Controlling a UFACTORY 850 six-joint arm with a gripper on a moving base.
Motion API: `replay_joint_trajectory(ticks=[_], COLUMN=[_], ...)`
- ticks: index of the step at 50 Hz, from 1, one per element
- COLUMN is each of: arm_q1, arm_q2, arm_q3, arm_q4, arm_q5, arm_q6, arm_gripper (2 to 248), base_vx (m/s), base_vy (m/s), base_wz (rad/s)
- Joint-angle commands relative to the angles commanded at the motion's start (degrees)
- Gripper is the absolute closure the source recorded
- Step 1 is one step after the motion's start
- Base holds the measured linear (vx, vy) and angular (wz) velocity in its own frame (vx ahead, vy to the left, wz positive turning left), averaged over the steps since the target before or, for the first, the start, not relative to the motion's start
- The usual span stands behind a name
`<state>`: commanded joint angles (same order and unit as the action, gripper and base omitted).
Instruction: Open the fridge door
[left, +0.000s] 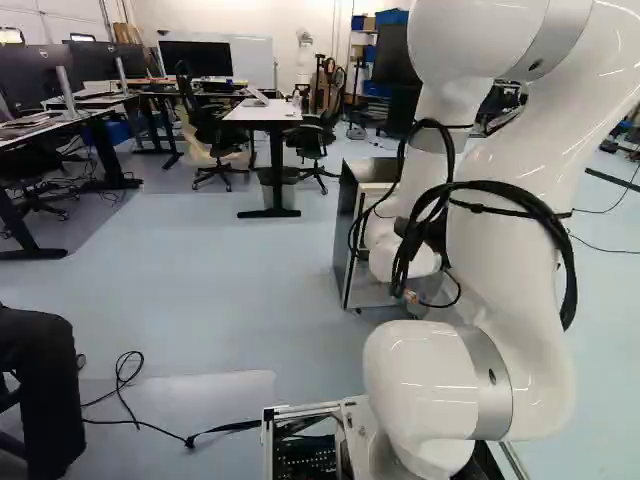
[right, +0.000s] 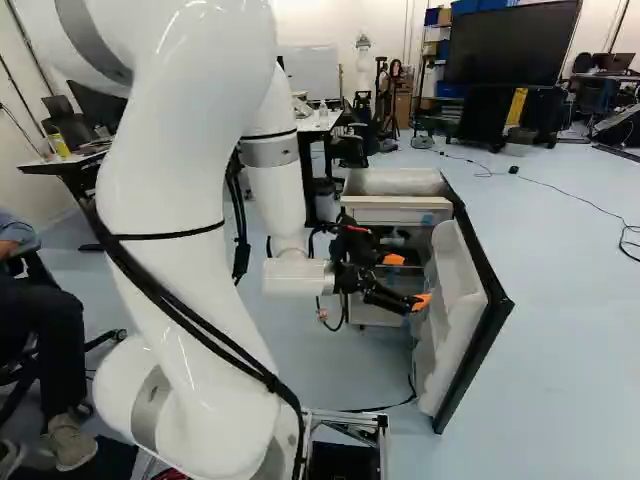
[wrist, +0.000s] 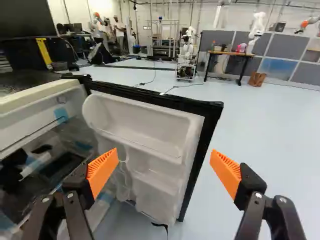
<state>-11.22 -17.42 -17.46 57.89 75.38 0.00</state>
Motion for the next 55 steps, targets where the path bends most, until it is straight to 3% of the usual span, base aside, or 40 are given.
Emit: replay_joint_trajectory(ticks=[25,55], arm_q1=[2.3,5.9], arm_q2=[6.9,17.7], arm_q3=[2.6,6.6], arm_q4=[-11.9,-30.6], arm_q5=[-5.2,-13.4], arm_q6=[0.0,0.0], arm_gripper=[3,3], base_vx=[0.000,0.000], base_vy=[0.000,0.000], base_wz=[0.000,0.000])
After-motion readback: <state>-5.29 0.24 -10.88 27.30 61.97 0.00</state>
